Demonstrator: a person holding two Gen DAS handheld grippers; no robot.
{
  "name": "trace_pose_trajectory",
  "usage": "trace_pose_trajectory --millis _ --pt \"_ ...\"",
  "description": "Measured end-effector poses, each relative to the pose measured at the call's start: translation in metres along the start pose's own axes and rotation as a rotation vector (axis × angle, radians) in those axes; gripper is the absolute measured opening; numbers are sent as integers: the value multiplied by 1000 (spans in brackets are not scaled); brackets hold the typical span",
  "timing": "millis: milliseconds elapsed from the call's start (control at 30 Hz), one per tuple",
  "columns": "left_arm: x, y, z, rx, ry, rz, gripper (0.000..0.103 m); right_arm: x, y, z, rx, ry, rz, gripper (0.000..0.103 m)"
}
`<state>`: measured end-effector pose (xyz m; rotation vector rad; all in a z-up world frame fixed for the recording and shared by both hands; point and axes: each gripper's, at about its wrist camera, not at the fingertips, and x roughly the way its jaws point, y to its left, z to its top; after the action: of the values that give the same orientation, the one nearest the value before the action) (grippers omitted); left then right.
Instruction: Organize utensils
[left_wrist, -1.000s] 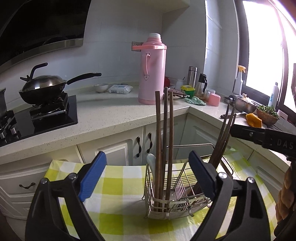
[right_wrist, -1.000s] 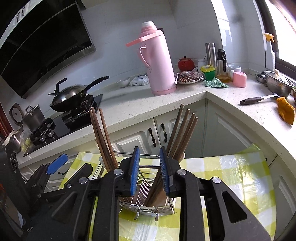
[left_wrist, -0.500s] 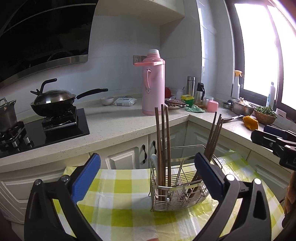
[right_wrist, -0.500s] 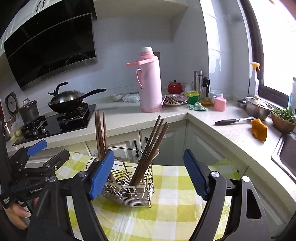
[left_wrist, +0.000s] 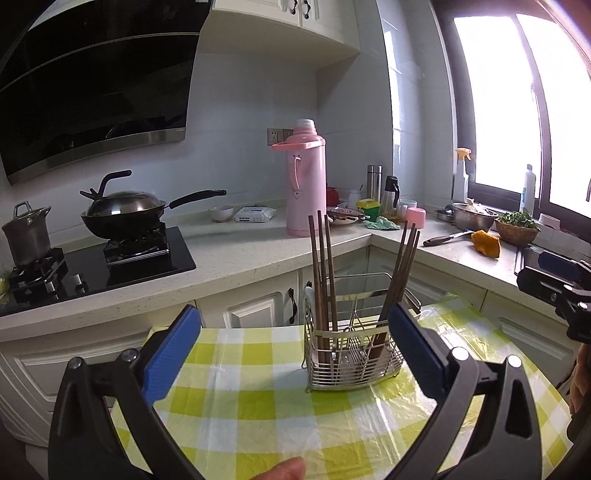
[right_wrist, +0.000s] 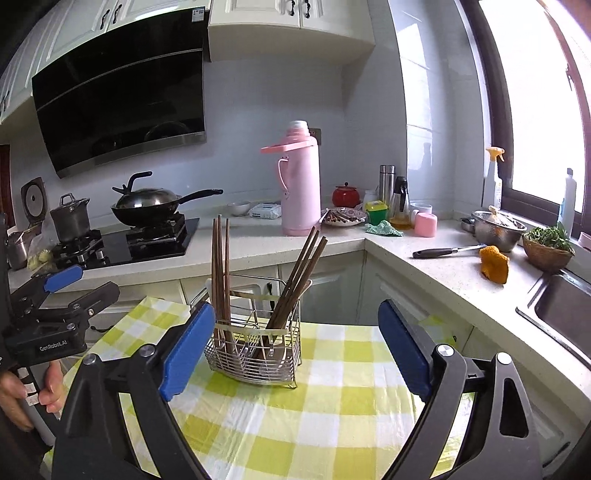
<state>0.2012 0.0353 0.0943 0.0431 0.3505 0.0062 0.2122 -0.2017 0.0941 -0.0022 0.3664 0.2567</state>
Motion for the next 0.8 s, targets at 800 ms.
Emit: trace_pose_trajectory --millis 800 --pt "40 -4 -44 -38 184 -27 99 32 5 -50 -8 156 -30 84"
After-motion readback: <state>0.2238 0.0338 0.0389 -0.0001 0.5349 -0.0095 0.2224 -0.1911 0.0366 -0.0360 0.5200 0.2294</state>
